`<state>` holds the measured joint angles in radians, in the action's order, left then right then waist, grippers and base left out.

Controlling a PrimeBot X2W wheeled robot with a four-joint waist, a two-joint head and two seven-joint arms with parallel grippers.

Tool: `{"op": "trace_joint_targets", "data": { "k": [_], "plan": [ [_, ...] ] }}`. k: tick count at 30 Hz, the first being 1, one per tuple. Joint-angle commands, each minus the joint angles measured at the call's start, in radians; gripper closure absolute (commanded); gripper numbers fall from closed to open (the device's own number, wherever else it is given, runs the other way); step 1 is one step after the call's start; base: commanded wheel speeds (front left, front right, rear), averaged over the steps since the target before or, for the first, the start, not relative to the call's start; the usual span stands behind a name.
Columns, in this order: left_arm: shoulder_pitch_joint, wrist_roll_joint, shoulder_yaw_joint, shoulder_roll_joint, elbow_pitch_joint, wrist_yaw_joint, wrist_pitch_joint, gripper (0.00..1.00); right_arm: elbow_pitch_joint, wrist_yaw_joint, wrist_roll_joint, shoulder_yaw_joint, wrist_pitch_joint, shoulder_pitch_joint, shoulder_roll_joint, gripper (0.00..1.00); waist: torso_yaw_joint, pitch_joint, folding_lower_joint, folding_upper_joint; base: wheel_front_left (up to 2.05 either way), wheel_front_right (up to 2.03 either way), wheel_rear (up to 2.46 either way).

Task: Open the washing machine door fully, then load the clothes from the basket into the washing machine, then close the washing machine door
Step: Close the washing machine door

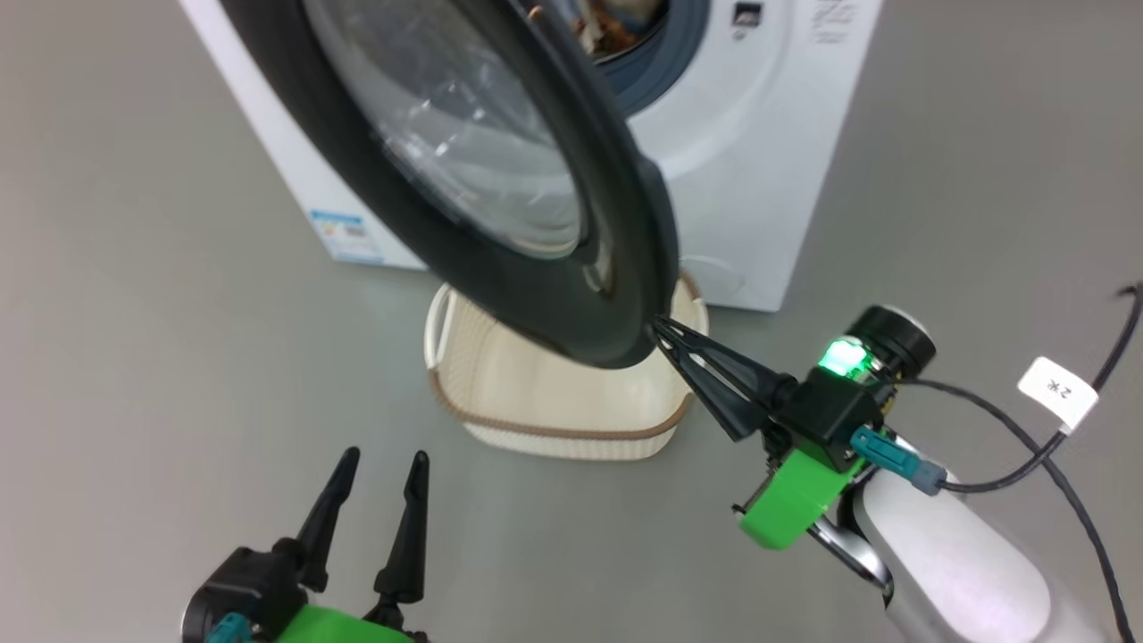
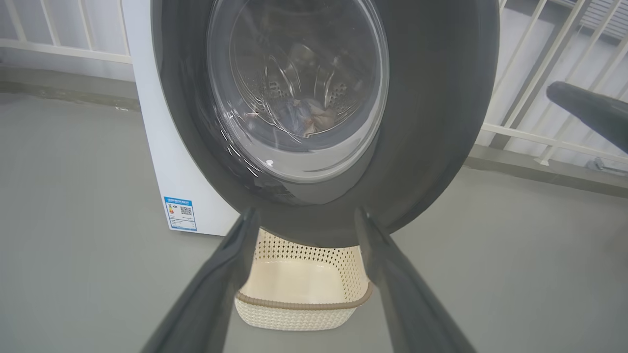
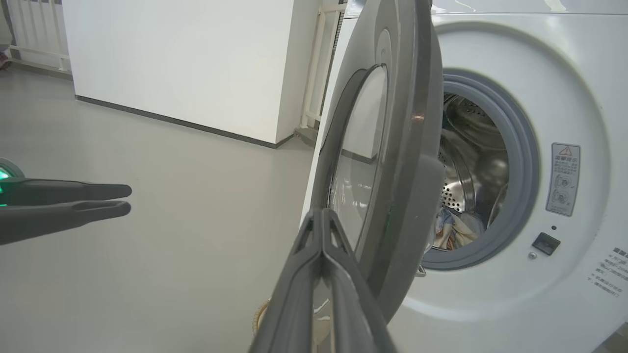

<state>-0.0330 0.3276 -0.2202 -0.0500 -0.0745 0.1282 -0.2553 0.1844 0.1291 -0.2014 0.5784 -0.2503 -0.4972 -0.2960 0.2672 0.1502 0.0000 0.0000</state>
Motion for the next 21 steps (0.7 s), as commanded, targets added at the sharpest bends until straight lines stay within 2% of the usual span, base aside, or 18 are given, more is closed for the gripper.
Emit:
{"op": "trace_joint_targets", "data": {
  "k": [1,5,11,21],
  "plan": [
    [-0.039,-0.004,0.023,-0.005,0.018,0.002,-0.006,0.0,-0.017,0.002,-0.019,0.029,-0.011,-0.033,-0.004,1.0,0.057,0.058,0.0,0.0,0.0,0.0,0.0],
    [-0.055,-0.006,0.006,-0.002,0.017,0.002,-0.006,0.0,0.004,0.002,-0.044,0.062,-0.011,-0.075,-0.029,1.0,0.085,0.091,0.0,0.0,0.0,0.0,0.0],
    [-0.08,0.029,-0.008,-0.001,0.023,0.002,-0.006,0.0,0.028,0.002,-0.061,0.055,-0.011,-0.119,-0.055,1.0,0.112,0.138,0.0,0.0,0.0,0.0,0.0],
    [-0.116,0.057,-0.021,0.0,0.032,0.002,-0.006,0.0,0.069,0.002,-0.063,-0.014,-0.011,-0.166,-0.08,1.0,0.132,0.206,0.0,0.0,0.0,0.0,0.0]
  ]
}}
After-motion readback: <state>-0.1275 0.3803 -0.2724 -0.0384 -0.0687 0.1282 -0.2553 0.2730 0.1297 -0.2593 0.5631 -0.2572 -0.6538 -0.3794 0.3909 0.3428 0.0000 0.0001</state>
